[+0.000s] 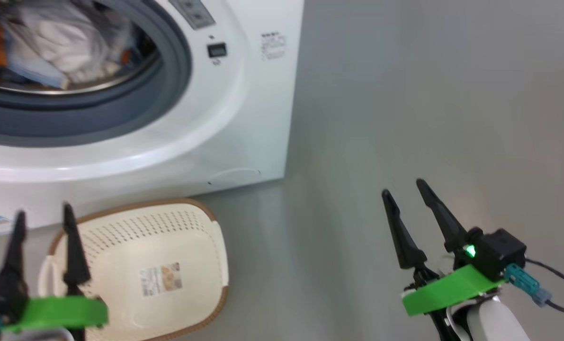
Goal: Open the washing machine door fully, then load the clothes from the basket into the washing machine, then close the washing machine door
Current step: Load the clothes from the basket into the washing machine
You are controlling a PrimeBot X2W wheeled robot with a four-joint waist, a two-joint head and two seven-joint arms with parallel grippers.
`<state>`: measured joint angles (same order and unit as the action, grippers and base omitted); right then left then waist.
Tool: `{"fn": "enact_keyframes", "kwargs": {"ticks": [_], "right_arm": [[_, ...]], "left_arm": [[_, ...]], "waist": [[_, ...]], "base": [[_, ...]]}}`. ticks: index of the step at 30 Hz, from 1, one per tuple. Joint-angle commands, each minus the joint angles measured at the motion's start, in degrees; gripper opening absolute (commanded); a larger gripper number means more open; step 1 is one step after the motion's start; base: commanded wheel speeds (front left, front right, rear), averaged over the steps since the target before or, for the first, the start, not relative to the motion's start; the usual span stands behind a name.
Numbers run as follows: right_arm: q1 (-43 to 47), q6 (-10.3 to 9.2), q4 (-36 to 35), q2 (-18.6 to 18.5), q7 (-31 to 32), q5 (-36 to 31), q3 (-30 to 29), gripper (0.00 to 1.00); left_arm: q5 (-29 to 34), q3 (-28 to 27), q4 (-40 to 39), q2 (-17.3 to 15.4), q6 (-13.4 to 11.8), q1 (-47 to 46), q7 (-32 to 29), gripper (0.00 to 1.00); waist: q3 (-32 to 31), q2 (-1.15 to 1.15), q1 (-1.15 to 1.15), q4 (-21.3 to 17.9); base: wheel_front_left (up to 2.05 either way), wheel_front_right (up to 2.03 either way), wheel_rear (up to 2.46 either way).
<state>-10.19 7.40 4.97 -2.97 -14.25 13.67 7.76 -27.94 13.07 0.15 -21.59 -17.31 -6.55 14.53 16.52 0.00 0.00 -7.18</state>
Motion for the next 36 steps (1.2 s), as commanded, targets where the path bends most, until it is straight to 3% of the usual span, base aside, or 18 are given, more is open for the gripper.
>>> {"fn": "enact_keyframes", "kwargs": {"ticks": [1,18,36], "right_arm": [[1.16,0.09,-1.21,0.1,0.16,-0.76,0.74,1.0],[10.13,0.09,-5.04,0.1,5.15,-1.53,-1.52,1.0],[13.01,0.09,-8.05,0.1,7.19,-1.79,-2.52,1.0]], "left_arm": [[0.35,-1.66,-2.15,-1.13,-0.73,0.6,0.23,1.0],[1.18,3.51,-4.79,0.48,-2.57,11.31,-1.54,1.0],[1.83,4.78,-6.1,-0.04,-3.52,12.52,-2.45,1.0]], "waist": [[-4.47,0.0,0.0,3.46],[-15.22,0.0,0.0,6.48],[-17.82,0.0,0.0,6.04]], "base": [[0.0,0.0,0.0],[0.0,0.0,0.0],[0.0,0.0,0.0]]}}
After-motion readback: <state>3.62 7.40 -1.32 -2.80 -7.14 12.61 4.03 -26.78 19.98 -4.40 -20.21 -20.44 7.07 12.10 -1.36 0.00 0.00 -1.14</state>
